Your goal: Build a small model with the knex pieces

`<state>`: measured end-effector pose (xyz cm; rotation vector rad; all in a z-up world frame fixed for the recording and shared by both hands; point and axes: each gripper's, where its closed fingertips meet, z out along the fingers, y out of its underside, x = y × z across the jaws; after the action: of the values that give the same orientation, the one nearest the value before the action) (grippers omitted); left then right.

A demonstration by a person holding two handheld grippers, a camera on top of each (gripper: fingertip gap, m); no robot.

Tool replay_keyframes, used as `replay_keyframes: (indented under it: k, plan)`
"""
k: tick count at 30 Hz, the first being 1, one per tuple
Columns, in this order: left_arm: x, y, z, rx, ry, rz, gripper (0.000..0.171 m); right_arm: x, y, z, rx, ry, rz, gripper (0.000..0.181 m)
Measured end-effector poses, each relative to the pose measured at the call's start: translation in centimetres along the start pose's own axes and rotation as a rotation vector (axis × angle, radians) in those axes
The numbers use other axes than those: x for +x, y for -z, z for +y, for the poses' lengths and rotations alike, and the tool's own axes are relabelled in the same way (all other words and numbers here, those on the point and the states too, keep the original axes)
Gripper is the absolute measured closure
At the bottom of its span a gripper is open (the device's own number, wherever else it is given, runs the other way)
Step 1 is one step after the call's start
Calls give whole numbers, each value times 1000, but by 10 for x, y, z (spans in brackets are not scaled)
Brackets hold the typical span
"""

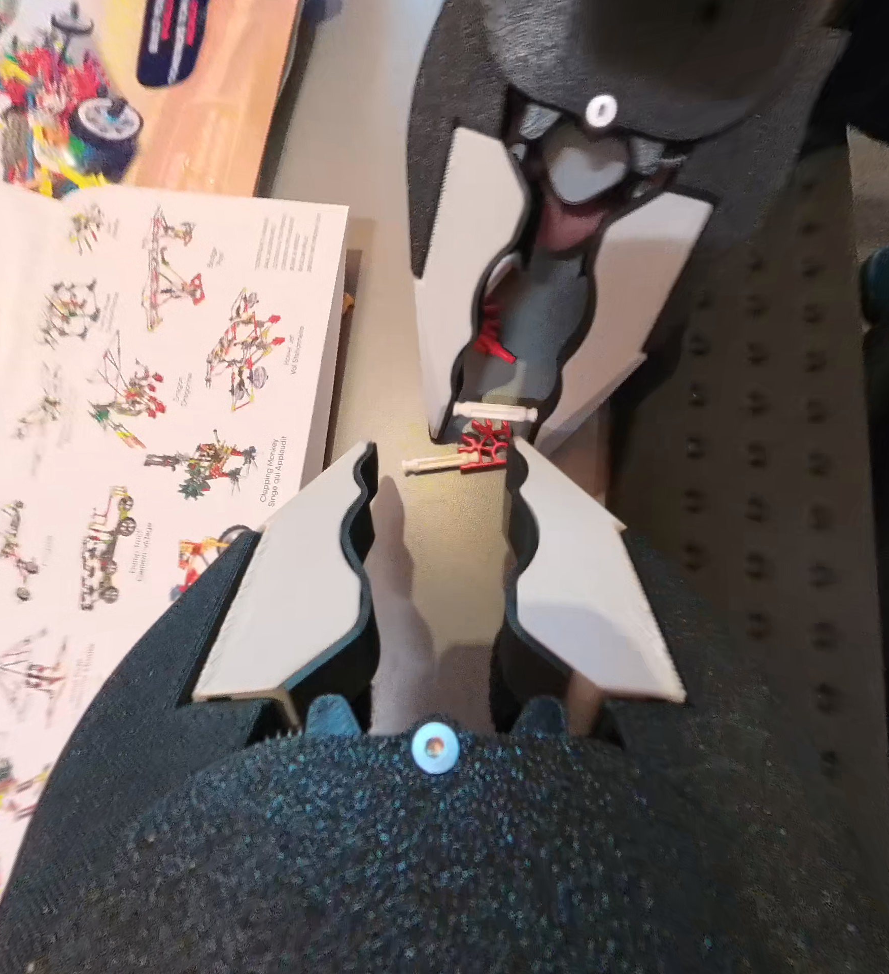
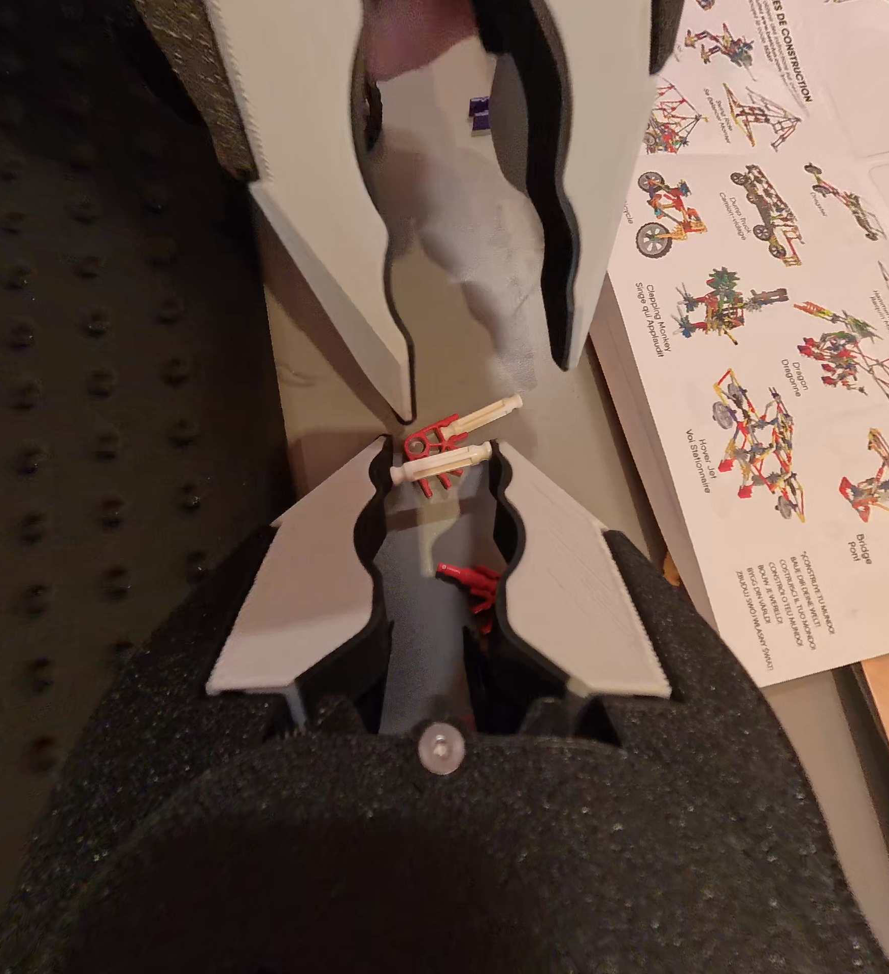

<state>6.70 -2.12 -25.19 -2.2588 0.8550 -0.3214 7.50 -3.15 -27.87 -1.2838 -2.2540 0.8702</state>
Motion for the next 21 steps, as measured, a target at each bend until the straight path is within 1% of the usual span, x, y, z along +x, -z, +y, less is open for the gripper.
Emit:
replay_keyframes:
  k: [2,3,4,7,8,11,13,14,16,17,18,20,21]
  plan:
    - [2,-8,12,-70,31,21,123,0,0,0,3,-2,2,145]
    - [2,-12,17,-94,31,3,120,0,0,0,4,-2,2,145]
    - [4,-14,18,-92,45,0,124,0,1,1,5,-3,0,145]
    - [-1,-14,20,-82,76,-53,121,-1,1,1,11,-3,-5,145]
    - [2,-15,20,-74,78,-43,123,-1,1,1,10,-1,-6,145]
    - [4,-18,20,-66,40,-77,129,-1,1,1,15,-3,-13,145]
    - [7,-19,19,-62,32,-73,136,-1,1,1,16,-7,-14,145]
    - [6,-19,19,-61,31,-79,135,-1,1,1,17,-8,-15,145]
    - [1,-18,19,-63,39,-108,124,-1,1,1,17,-8,-13,145]
    - [0,-17,19,-62,29,-113,123,-1,1,1,17,-7,-12,145]
    - [1,-17,19,-59,23,-112,125,-2,2,2,16,-6,-16,145]
    - [-1,-17,20,-51,28,-119,138,-3,4,2,19,-9,-28,145]
    - [-2,-17,20,-48,22,-121,137,-3,5,3,19,-11,-29,145]
